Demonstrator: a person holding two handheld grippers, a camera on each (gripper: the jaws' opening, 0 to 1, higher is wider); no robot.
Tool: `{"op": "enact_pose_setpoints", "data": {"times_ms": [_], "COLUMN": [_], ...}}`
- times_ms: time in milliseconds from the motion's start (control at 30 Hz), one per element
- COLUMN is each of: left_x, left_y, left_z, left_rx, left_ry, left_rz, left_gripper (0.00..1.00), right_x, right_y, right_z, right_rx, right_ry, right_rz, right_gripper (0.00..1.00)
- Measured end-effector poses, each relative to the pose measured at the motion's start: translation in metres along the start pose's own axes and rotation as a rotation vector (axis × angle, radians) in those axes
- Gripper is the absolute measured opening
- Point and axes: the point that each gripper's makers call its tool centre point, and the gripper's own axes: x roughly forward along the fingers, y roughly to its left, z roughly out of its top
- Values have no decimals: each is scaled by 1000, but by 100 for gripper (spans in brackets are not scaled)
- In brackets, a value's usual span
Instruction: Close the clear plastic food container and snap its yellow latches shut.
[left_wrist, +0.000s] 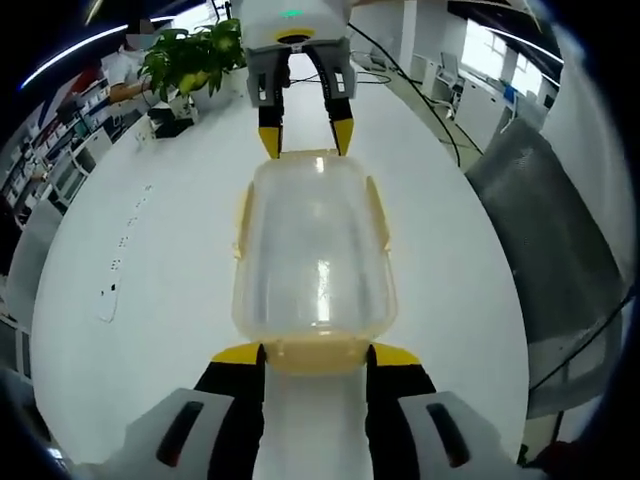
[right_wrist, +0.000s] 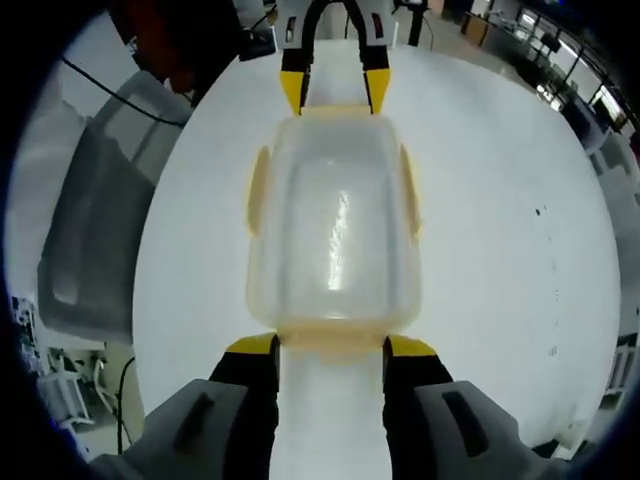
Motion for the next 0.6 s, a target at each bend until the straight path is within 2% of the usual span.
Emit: {"op": "enact_pose_setpoints", "data": {"times_ms": [67,133,167,233,300,400,500,600], "left_x": [-2,-4,-6,-10,-15,-20,-25,-31], "left_y": [-2,-4,-5,-8,-9,-10,-11,-13], "left_z": [-2,-4,-4,-3,-2,0,3,11], "left_rx": [2,-8,-7,-27,-39,-69,-104,-127], "left_ry": [8,8,7,-1,-12,-23,-34,-71], "left_rz": [0,6,9,15,33,42,64,86], "left_gripper": [35,37,37,36,35,34,34,33], "right_x": [0,0,-2,-6,-11,-14,-18,-24], "right_y": [0,-2,-1,1,1,8,11,10], "right_z": [-9,-14,-15,-15,-12,-11,-9,-2], "right_rx": [-8,11,23,52,90,111,129,171], "right_ry": [37,43,42,23,-8,-20,-28,-64], "right_rz": [-9,-23,-20,-25,-47,-39,-61,-92], "right_gripper": [38,45,42,36,36,33,32,35]}}
